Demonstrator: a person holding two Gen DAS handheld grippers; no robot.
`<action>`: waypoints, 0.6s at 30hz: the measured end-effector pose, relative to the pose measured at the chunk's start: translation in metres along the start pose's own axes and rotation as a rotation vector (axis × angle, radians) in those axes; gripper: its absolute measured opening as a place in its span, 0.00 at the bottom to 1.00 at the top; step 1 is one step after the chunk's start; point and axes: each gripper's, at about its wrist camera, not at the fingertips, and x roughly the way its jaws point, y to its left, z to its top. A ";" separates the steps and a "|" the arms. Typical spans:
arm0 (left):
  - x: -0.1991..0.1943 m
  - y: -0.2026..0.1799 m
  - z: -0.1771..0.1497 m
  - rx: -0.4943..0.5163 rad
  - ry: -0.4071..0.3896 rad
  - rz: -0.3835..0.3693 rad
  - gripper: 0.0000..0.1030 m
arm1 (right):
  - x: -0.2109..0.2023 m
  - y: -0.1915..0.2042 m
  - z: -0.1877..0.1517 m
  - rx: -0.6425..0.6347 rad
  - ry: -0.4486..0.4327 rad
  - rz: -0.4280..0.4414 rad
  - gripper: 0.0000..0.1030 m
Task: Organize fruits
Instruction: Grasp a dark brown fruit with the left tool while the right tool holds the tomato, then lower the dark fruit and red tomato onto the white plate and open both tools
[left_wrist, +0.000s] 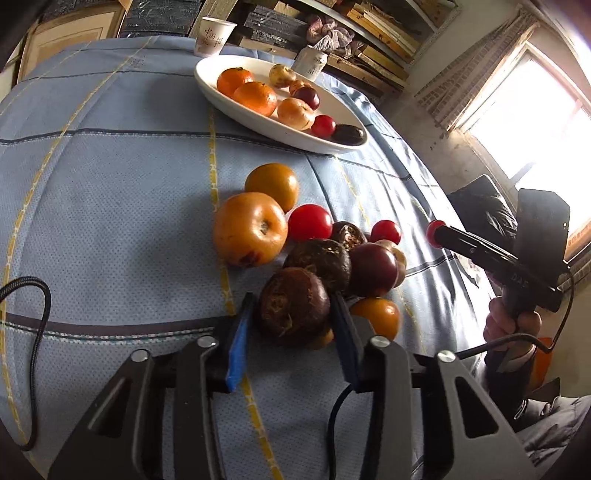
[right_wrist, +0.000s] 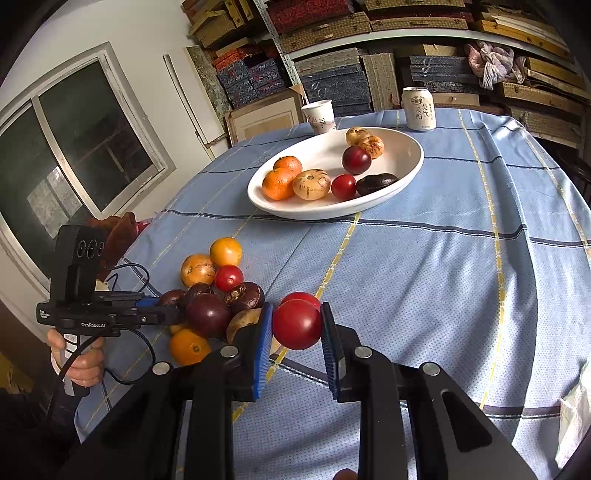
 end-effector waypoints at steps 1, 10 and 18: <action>-0.001 -0.002 -0.001 0.007 -0.010 0.018 0.37 | -0.001 0.000 0.000 -0.002 -0.003 -0.006 0.25; -0.024 -0.025 -0.006 0.094 -0.081 0.196 0.36 | -0.007 0.010 -0.001 -0.063 -0.035 -0.094 0.25; -0.059 -0.054 0.007 0.203 -0.159 0.289 0.36 | -0.016 0.025 0.002 -0.135 -0.062 -0.178 0.25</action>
